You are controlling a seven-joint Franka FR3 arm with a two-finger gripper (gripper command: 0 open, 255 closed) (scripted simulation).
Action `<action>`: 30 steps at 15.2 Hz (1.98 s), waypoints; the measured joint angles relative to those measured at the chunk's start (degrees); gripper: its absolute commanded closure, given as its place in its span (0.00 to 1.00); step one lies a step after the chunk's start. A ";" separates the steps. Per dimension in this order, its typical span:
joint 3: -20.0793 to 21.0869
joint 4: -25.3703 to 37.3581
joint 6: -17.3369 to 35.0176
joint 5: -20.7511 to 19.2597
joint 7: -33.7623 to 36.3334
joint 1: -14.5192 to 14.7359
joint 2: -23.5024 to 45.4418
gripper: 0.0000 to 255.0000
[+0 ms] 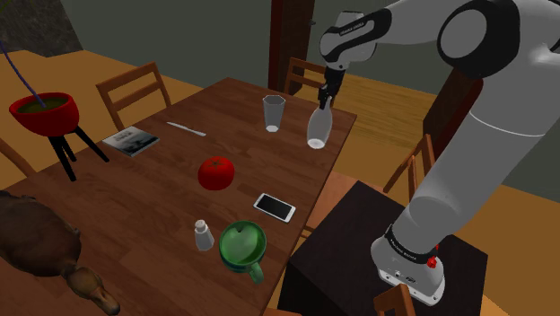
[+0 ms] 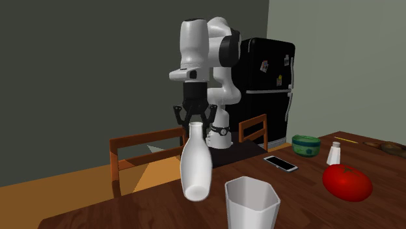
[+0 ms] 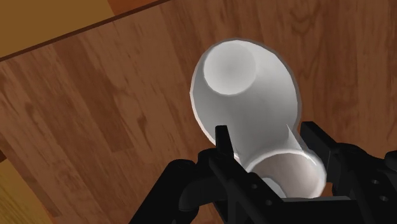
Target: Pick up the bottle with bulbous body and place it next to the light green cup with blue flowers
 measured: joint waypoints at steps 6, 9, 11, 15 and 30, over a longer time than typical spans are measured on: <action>-0.01 2.84 -3.99 -0.61 0.47 0.06 -1.25 1.00; -0.03 4.20 -5.97 -0.91 0.63 0.06 -1.91 1.00; 0.01 5.61 -7.83 -1.13 0.87 0.12 -2.41 1.00; 0.08 7.91 -10.65 -1.39 1.17 0.20 -2.96 1.00; 0.06 19.36 -22.21 -1.51 1.43 0.18 -3.09 1.00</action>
